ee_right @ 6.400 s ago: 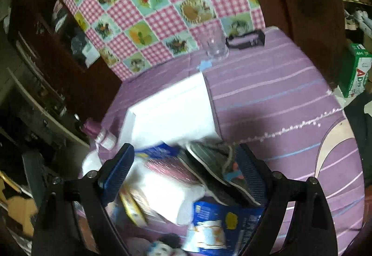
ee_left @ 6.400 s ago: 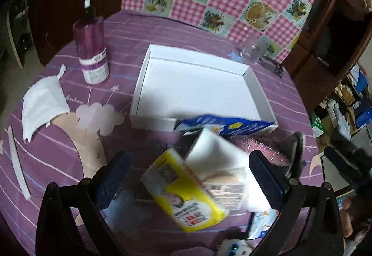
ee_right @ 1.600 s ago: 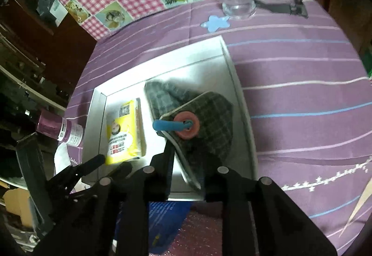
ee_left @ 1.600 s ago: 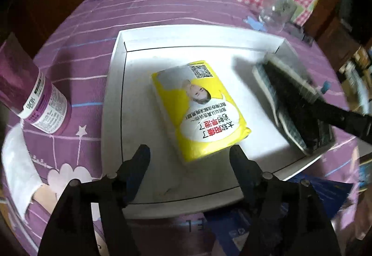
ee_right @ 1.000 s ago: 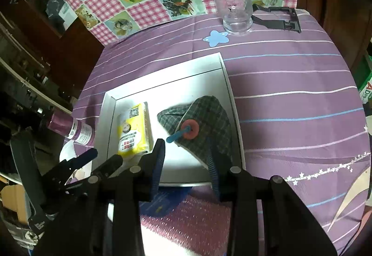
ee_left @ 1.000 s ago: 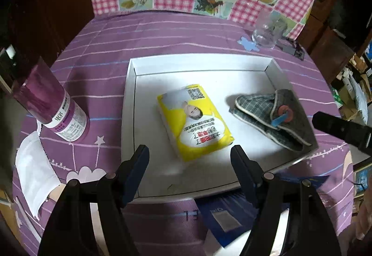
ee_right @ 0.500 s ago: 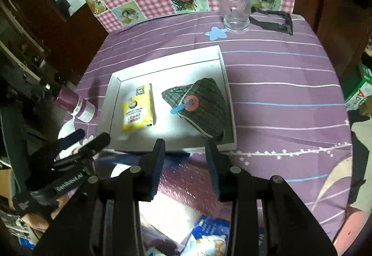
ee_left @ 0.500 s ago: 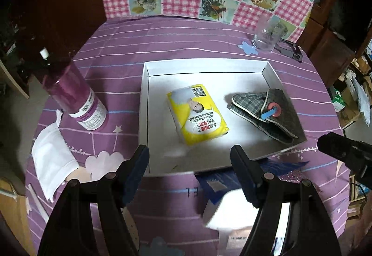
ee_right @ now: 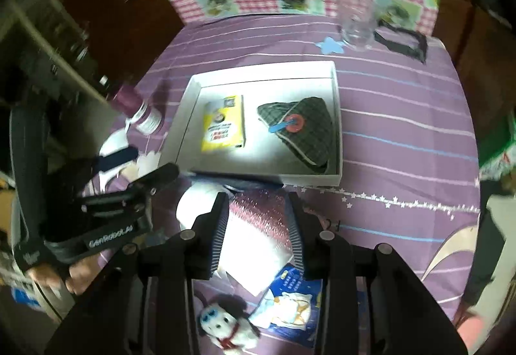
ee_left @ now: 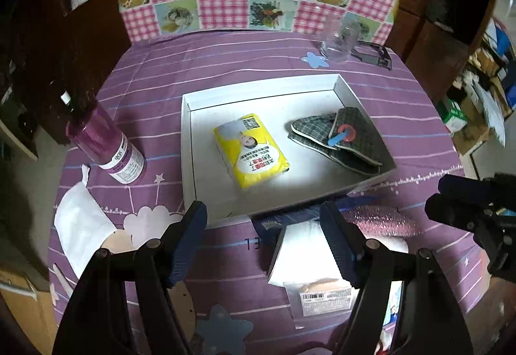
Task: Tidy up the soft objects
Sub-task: 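Grasp a blue printed packet with the left tool while the right tool grasps the pink sponge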
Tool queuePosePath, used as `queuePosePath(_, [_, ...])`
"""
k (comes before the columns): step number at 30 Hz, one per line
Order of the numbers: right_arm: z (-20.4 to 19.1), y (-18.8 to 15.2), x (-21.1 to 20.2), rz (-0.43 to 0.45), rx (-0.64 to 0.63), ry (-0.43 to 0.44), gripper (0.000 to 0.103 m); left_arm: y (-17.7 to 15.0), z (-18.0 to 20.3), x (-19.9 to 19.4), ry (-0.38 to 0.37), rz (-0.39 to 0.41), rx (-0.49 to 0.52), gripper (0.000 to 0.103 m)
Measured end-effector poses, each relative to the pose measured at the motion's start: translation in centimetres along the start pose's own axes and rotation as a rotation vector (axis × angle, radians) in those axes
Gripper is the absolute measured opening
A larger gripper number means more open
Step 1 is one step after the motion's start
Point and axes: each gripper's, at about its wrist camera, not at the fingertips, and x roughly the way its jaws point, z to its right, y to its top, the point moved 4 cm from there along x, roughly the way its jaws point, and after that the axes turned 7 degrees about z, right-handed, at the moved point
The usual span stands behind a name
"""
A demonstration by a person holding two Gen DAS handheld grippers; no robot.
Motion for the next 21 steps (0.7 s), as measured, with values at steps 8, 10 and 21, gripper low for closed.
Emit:
queuePosePath(8, [-0.2,-1.2,1.9,-0.084,-0.09,0.01,0.037,-0.5,0.4,0.2,-0.007,-0.045,0.061,0.073])
queuePosePath(10, [-0.2,-1.5,2.9,-0.117,-0.095,-0.005,0.037,-0.7,0.6,0.6,-0.004,-0.057,0.078,0.073])
queuePosePath(21, [-0.4,-2.6,5.9,-0.2,-0.166,-0.046,0.037,-1.1,1.6,2.2,-0.024,-0.078,0.133,0.073])
